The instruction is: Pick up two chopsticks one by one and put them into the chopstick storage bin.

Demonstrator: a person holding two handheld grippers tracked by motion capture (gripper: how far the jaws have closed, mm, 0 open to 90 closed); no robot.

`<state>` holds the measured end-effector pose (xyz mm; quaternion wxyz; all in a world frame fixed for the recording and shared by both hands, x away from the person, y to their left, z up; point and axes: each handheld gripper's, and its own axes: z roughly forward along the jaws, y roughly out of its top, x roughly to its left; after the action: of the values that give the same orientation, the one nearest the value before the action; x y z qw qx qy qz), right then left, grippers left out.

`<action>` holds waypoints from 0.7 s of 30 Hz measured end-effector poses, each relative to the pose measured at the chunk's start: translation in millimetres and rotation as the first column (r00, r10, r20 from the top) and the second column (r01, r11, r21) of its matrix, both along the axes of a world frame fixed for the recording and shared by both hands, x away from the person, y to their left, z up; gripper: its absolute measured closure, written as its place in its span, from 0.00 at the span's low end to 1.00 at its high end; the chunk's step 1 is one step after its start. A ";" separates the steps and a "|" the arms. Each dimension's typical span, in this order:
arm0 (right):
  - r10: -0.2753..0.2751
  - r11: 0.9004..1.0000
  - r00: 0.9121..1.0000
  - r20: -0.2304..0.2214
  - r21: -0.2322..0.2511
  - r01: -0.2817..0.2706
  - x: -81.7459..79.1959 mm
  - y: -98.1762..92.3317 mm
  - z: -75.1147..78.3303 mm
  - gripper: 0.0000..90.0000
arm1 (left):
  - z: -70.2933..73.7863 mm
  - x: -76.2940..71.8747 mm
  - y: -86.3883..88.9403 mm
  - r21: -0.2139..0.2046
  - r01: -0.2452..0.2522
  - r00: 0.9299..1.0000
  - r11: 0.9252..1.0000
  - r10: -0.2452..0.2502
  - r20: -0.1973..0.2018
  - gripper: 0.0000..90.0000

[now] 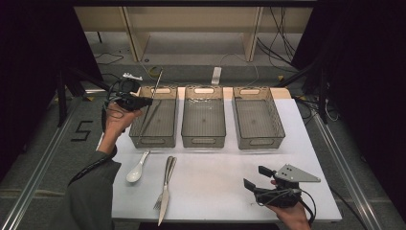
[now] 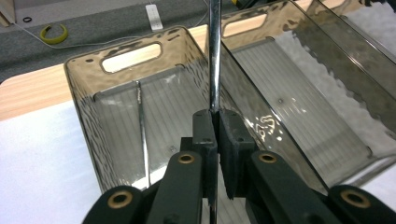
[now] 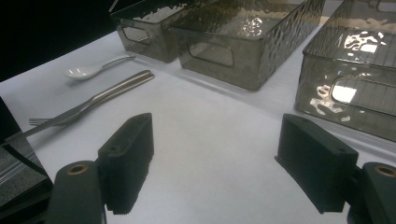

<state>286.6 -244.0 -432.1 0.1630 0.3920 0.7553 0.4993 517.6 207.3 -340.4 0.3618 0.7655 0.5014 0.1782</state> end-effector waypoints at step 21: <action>0.012 1.000 1.000 0.000 0.002 -0.012 -0.6 1.1 0.1 0.31 | -33.1 21.7 6.0 0.004 -0.058 0.998 0.998 0.058 -0.007 0.94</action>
<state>286.0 -242.9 -432.0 0.1597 0.3875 0.7571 0.5011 539.3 213.3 -373.5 0.3533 0.7519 0.5244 0.1867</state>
